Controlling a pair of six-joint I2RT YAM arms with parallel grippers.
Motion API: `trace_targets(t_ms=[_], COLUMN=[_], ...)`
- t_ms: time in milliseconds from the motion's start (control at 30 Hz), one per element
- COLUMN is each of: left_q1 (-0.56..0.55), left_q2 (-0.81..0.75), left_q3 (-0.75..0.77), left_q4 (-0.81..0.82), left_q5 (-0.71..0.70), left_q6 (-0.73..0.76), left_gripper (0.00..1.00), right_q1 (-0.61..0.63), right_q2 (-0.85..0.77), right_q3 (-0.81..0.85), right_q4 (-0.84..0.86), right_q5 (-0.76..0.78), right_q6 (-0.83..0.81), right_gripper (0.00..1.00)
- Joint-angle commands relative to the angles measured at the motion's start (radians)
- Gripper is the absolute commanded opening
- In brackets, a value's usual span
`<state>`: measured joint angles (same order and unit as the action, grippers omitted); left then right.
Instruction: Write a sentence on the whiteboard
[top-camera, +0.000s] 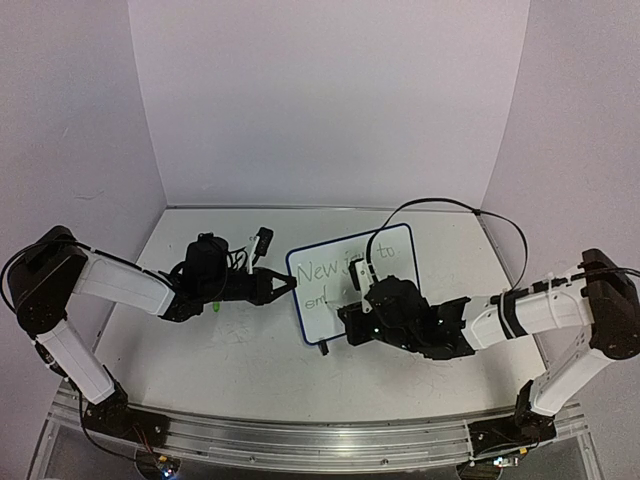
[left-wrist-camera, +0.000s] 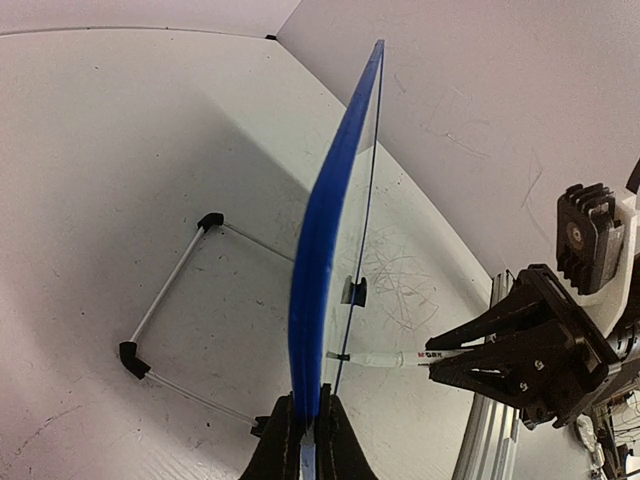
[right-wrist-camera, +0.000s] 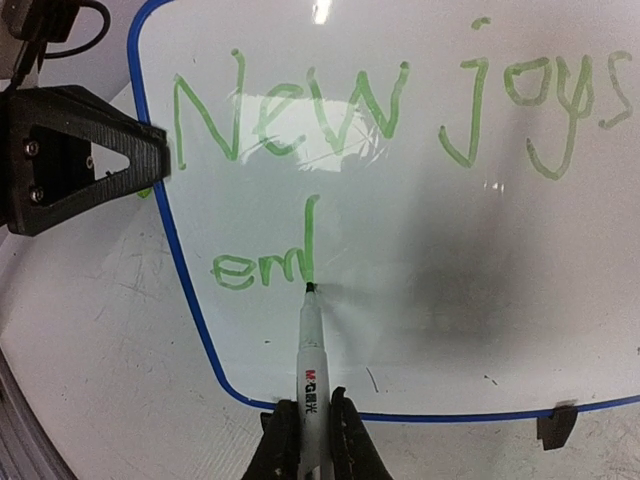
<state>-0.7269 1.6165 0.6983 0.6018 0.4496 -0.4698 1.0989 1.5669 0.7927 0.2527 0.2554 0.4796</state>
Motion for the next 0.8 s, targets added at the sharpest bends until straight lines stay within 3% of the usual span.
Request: trace_targets(t_ms=[0, 767], left_q1=[-0.01, -0.009], left_q2=[-0.021, -0.025], left_q3=[-0.003, 0.003], left_q4=[-0.04, -0.043], left_q5=[0.008, 0.011], left_q6=[0.027, 0.024], left_gripper=[0.0, 0.0], right_q1=[0.004, -0.01], right_q2=[-0.019, 0.001], right_q3=[-0.021, 0.05], right_q4=[-0.02, 0.011], right_q5=[0.014, 0.074], right_q6=[0.027, -0.021], right_gripper=[0.0, 0.0])
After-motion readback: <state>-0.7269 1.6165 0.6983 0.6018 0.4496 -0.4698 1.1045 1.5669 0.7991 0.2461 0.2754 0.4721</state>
